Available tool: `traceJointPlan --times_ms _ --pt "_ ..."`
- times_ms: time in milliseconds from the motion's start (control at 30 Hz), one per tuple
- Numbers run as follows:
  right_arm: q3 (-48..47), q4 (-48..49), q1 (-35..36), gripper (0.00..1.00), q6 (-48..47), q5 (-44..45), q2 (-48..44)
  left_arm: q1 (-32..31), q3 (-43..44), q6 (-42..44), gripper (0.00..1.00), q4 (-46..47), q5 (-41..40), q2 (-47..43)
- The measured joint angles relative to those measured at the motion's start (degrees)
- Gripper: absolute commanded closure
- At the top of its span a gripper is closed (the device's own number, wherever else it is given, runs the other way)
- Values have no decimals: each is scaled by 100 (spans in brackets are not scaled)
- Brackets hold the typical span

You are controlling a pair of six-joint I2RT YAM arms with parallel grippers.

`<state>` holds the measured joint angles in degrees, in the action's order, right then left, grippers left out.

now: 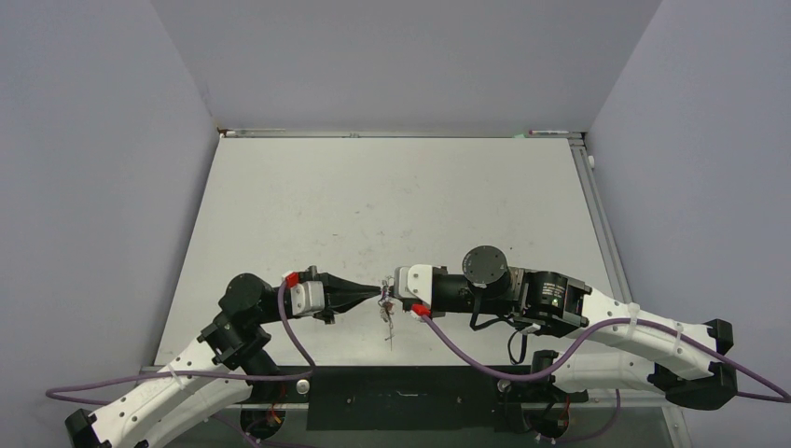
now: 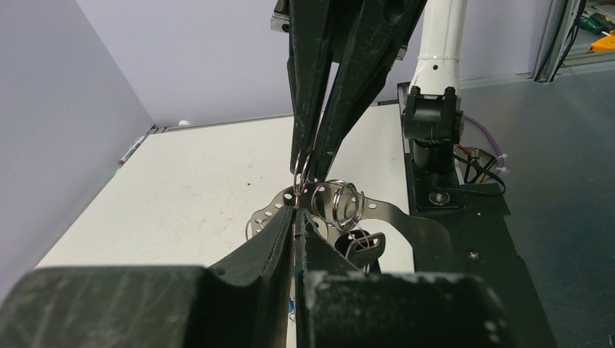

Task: Put the keys on the keyring

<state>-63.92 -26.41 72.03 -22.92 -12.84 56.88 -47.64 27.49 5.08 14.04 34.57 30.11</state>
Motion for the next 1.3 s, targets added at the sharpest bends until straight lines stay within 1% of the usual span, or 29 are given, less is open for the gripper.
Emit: traceJointPlan --times_ms 633,1033,1300 --pt "444 903 -9 95 83 -197 -149 7 -2 -2 100 92 33 -61" --pt "680 1307 -9 95 107 -157 -457 0 -2 4 100 251 44 -107" --pt "863 1412 -9 95 127 -153 -658 0 -2 11 100 240 42 -120"
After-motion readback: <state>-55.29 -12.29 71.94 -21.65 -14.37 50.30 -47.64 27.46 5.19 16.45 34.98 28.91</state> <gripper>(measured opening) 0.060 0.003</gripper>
